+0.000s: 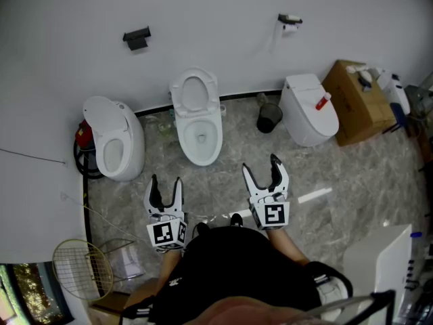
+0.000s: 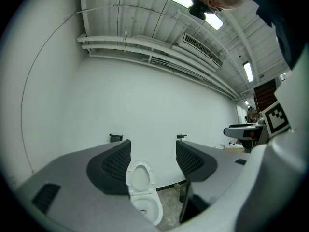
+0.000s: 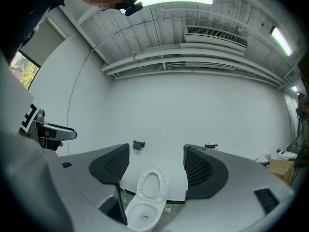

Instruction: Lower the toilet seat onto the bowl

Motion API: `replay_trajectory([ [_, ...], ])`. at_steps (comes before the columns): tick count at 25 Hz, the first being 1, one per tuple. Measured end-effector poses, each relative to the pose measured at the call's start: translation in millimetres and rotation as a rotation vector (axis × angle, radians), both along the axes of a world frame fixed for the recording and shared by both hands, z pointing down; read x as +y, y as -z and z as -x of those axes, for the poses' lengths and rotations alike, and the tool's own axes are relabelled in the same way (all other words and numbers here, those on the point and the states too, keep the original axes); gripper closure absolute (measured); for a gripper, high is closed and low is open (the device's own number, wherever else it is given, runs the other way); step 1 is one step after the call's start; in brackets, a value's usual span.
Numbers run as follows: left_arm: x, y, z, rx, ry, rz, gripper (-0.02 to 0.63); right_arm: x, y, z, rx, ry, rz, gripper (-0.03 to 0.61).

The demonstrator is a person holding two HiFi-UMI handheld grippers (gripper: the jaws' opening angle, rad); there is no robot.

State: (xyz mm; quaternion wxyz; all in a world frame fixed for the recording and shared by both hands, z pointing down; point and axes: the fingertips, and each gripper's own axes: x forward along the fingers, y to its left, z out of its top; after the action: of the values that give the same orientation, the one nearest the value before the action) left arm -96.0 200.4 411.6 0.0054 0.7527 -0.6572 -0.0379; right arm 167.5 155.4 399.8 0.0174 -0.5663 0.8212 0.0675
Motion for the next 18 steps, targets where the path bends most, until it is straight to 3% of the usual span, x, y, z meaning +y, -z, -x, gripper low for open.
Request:
replay_trajectory([
  [9, -3.4, 1.7, -2.6, -0.021, 0.0, -0.001, 0.174, -3.0, -4.3, 1.3, -0.045, 0.007, 0.033, 0.144],
  [12, -2.9, 1.2, -5.5, -0.058, 0.0, -0.012, 0.16, -3.0, -7.4, 2.3, -0.045, 0.011, 0.047, 0.137],
  [18, -1.8, 11.1, -9.8, -0.057, -0.015, 0.004, 0.157, -0.6, -5.3, -1.1, -0.068, 0.0, 0.084, 0.137],
])
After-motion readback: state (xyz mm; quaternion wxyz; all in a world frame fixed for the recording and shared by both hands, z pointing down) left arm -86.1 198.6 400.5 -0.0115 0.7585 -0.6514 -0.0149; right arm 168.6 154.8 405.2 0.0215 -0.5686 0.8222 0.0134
